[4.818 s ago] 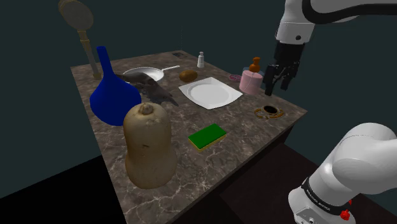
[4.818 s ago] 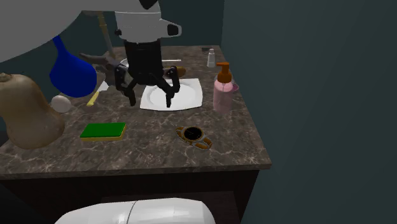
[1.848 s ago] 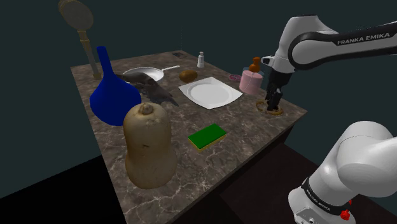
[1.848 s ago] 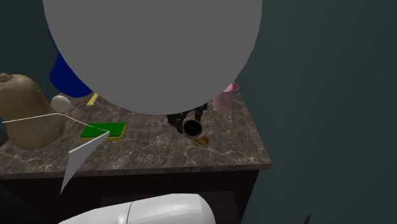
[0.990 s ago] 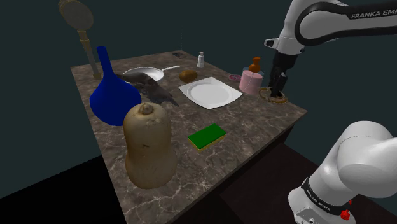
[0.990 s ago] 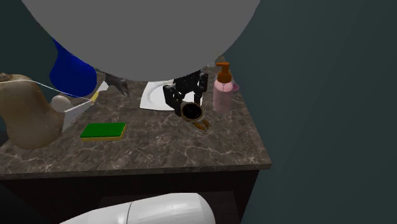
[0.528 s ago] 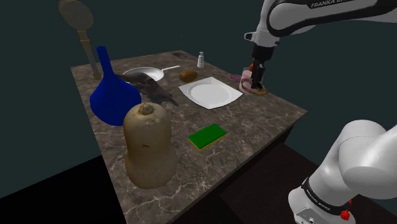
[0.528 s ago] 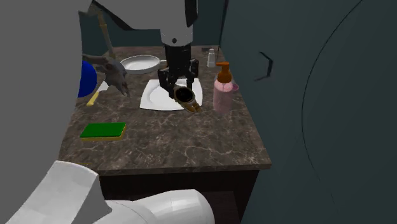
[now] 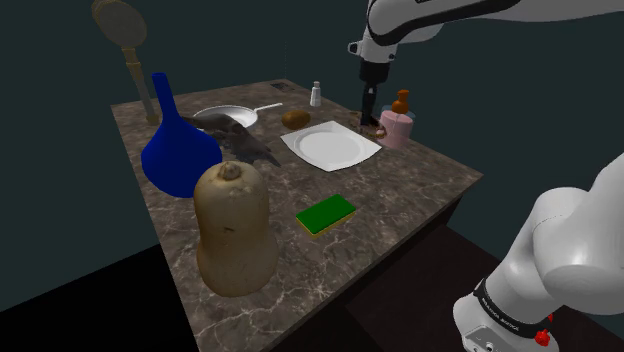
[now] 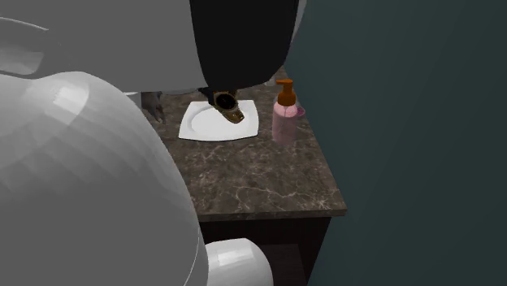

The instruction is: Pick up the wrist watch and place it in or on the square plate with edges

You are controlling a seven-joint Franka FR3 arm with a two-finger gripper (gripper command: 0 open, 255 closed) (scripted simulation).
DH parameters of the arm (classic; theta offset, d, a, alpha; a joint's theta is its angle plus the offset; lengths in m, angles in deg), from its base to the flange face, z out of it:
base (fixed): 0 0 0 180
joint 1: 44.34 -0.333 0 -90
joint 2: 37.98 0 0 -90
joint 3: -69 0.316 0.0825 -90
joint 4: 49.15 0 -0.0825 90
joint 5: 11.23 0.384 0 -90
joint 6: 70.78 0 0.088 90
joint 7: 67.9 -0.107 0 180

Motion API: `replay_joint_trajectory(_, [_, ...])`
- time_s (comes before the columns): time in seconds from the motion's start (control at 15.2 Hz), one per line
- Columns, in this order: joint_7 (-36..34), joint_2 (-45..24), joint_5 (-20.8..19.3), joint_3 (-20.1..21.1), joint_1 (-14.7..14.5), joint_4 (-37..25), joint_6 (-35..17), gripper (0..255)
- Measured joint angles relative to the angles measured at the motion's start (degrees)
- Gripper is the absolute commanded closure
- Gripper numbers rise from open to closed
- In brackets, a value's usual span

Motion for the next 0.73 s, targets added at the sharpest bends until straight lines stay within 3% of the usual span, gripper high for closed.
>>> replay_joint_trajectory(0.59, [1.60,-21.14,7.26,0.10,0.40,-26.34,6.44,255])
replay_joint_trajectory(0.73, [1.70,-22.95,7.84,0.23,0.60,-28.05,6.41,255])
